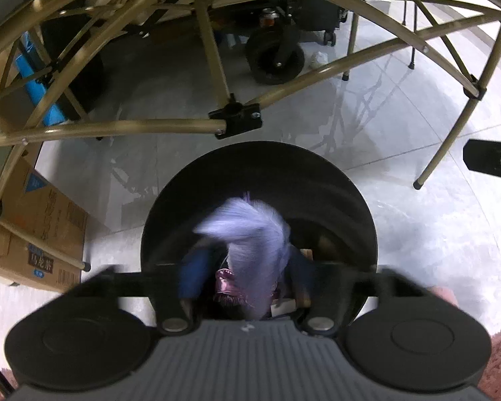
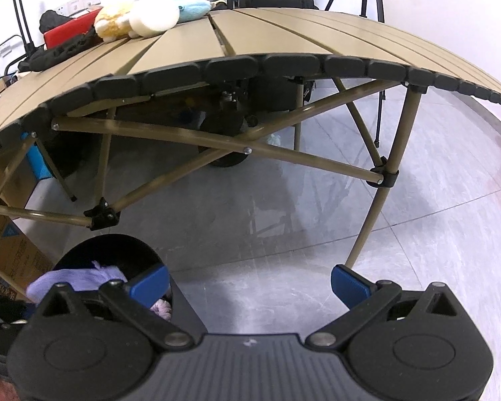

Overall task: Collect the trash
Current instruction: 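Open the left gripper to drop the lavender pouch into the bin, then raise both tools from the bin up toward the tabletop items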

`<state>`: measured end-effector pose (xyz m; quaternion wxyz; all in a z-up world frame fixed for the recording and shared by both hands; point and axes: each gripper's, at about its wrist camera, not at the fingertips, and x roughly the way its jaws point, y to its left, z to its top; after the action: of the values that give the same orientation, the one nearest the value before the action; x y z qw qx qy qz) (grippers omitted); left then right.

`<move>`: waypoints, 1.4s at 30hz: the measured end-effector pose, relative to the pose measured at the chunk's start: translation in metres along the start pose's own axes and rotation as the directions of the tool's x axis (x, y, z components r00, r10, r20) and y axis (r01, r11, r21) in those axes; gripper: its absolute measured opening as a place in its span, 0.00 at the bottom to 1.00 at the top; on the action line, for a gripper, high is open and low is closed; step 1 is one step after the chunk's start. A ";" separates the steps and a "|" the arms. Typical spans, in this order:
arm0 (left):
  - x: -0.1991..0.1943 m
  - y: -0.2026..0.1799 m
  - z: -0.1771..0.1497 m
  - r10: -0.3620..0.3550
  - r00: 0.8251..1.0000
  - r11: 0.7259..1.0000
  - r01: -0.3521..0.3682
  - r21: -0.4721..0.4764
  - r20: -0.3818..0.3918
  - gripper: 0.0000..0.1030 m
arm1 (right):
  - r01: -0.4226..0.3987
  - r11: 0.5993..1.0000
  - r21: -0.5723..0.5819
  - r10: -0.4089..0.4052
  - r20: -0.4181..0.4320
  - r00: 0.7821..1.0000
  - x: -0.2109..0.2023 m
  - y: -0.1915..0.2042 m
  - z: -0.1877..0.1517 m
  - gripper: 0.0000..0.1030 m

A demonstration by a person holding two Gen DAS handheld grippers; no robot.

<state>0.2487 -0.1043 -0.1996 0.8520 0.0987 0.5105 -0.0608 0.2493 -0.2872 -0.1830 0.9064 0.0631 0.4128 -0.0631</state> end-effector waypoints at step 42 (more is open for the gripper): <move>-0.006 0.002 -0.003 -0.004 1.000 1.000 0.004 -0.005 -0.024 1.00 | -0.017 1.000 -0.011 0.018 0.008 1.000 -0.003 0.005 0.000 1.00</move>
<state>0.2441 -0.1013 -0.1949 0.8459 0.0963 0.5212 -0.0601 0.2481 -0.2818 -0.1806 0.9090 0.0615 0.4087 -0.0532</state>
